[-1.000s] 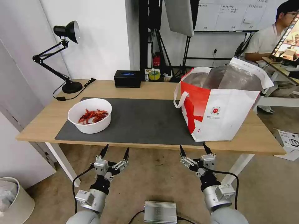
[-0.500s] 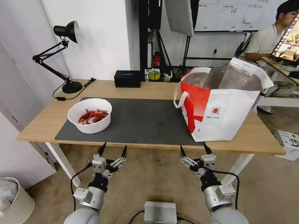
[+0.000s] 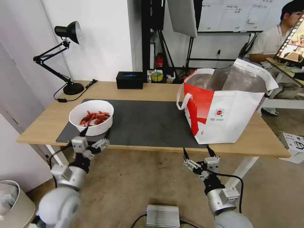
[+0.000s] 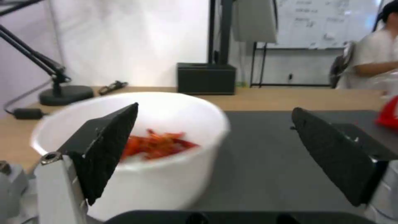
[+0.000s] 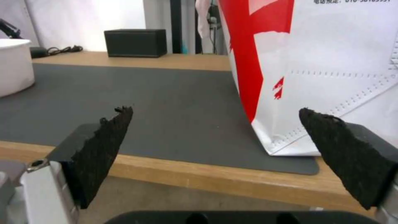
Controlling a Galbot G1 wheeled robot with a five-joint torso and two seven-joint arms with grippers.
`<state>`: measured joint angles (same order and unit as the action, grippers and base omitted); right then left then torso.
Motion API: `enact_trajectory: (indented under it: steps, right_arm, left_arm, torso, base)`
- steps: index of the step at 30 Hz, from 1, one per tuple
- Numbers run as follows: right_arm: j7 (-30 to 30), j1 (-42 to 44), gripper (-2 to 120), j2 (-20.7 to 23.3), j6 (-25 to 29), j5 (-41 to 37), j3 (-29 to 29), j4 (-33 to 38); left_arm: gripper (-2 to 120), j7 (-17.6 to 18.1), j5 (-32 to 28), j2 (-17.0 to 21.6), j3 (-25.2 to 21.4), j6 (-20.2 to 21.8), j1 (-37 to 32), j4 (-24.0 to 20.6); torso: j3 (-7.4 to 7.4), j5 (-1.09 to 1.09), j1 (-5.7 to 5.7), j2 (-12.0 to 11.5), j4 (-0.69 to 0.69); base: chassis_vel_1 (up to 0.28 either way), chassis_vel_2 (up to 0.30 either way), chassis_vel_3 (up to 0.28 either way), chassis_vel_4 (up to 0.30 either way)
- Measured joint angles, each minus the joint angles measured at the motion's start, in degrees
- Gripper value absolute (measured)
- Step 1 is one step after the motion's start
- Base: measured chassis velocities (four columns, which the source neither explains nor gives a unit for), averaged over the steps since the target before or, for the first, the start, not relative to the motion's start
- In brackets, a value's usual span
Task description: Pick up the trash from the table and place it into the takeout bag.
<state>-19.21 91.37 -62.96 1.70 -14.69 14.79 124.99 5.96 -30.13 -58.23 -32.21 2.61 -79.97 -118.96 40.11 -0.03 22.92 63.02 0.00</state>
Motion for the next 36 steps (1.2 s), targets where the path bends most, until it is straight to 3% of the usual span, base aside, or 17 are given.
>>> enact_trajectory:
  steps: [3, 10, 12, 14, 19, 23, 28, 36]
  right_arm:
    - [0.00, -0.01, 100, 0.00, -0.01, 0.00, -0.01, 0.01]
    - [0.00, -0.03, 100, 0.00, -0.03, -0.01, -0.01, 0.01]
    - [0.00, -0.03, 100, 0.00, -0.03, -0.01, -0.01, 0.01]
    - [0.00, -0.03, 100, 0.00, -0.03, -0.01, -0.01, 0.00]
    - [0.00, -0.03, 100, 0.00, -0.03, -0.01, -0.01, 0.01]
    - [0.00, -0.03, 100, 0.00, -0.04, -0.01, -0.01, 0.00]
    - [0.00, -0.04, 100, 0.00, -0.03, -0.01, -0.01, 0.00]
    - [0.00, -0.04, 100, 0.00, -0.04, -0.01, -0.01, 0.00]
  left_arm:
    - [100, 1.44, -2.96, 5.77, -0.09, 1.56, 5.38, 4.35]
    - [100, 2.24, -6.80, 12.30, 1.02, 3.92, 13.00, 9.82]
    - [100, 2.25, -9.38, 15.37, 2.27, 6.92, 17.01, 12.95]
    - [100, 2.25, -9.60, 15.53, 2.33, 7.16, 17.20, 13.14]
    - [100, 2.26, -14.68, 18.88, 2.42, 13.49, 19.47, 17.43]
    - [100, 1.98, -16.86, 20.07, 2.28, 15.62, 19.76, 18.90]
    - [100, 1.05, -21.67, 21.58, 4.31, 20.96, 23.67, 21.84]
    - [100, 0.38, -24.22, 22.64, 7.89, 27.28, 28.28, 23.92]
  torso:
    - [0.00, 0.01, 0.00, 0.00, 0.00]
    - [0.00, 0.02, 0.00, 0.00, -0.01]
    - [0.00, 0.02, 0.00, 0.00, -0.01]
    - [0.00, 0.02, 0.00, 0.00, -0.01]
    - [0.00, 0.01, 0.00, 0.00, 0.00]
    - [0.00, 0.02, 0.00, 0.00, 0.00]
    - [0.00, 0.02, 0.00, 0.00, -0.01]
    - [0.00, 0.03, 0.00, 0.01, 0.00]
  base:
    - [0.000, 0.000, 0.000, 0.000]
    - [0.000, 0.000, 0.000, 0.000]
    - [0.000, 0.000, 0.000, 0.000]
    - [0.000, 0.000, 0.000, 0.000]
    - [0.000, 0.000, 0.000, 0.000]
    - [0.000, 0.000, 0.000, 0.000]
    - [0.000, 0.000, 0.000, 0.000]
    - [0.000, 0.000, 0.000, 0.000]
